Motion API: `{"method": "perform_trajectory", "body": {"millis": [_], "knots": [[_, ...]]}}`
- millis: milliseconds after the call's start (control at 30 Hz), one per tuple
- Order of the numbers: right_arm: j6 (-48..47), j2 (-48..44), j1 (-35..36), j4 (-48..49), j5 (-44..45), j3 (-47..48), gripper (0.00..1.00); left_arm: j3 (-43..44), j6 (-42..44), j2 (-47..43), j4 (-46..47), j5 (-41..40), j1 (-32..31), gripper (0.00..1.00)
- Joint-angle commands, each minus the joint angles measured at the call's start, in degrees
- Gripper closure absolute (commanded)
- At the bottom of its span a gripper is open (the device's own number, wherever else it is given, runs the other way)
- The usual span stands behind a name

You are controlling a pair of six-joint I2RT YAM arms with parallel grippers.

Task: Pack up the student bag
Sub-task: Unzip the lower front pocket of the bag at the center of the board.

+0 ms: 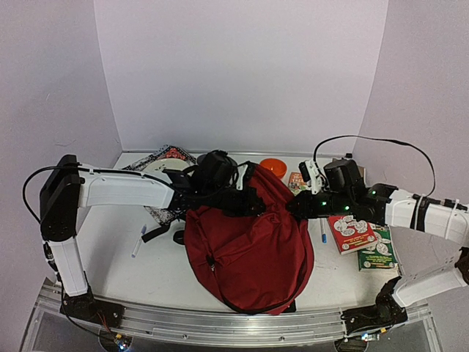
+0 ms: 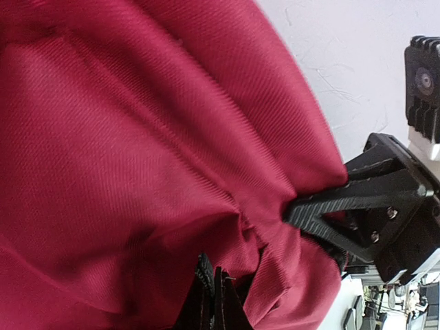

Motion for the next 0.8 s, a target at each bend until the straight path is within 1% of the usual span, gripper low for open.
{"method": "perform_trajectory", "body": {"millis": [0, 167, 467, 767], "knots": [[1.1, -0.6, -0.8, 0.3, 3.5, 2.9, 1.0, -2.3, 0.7, -2.5, 0.8, -2.0, 0.1, 1.0], [2.2, -0.4, -1.6, 0.1, 5.2, 1.7, 1.0, -5.1, 1.0, -3.2, 1.1, -5.3, 0.3, 1.0], [3.9, 0.3, -4.6, 0.1, 3.9, 0.1, 1.0, -11.3, 1.0, -3.8, 1.3, -9.3, 1.6, 1.0], [3.6, 1.5, -8.8, 1.9, 1.3, -2.3, 1.0, -18.4, 2.4, -8.3, 0.5, -13.7, 2.5, 1.0]]}}
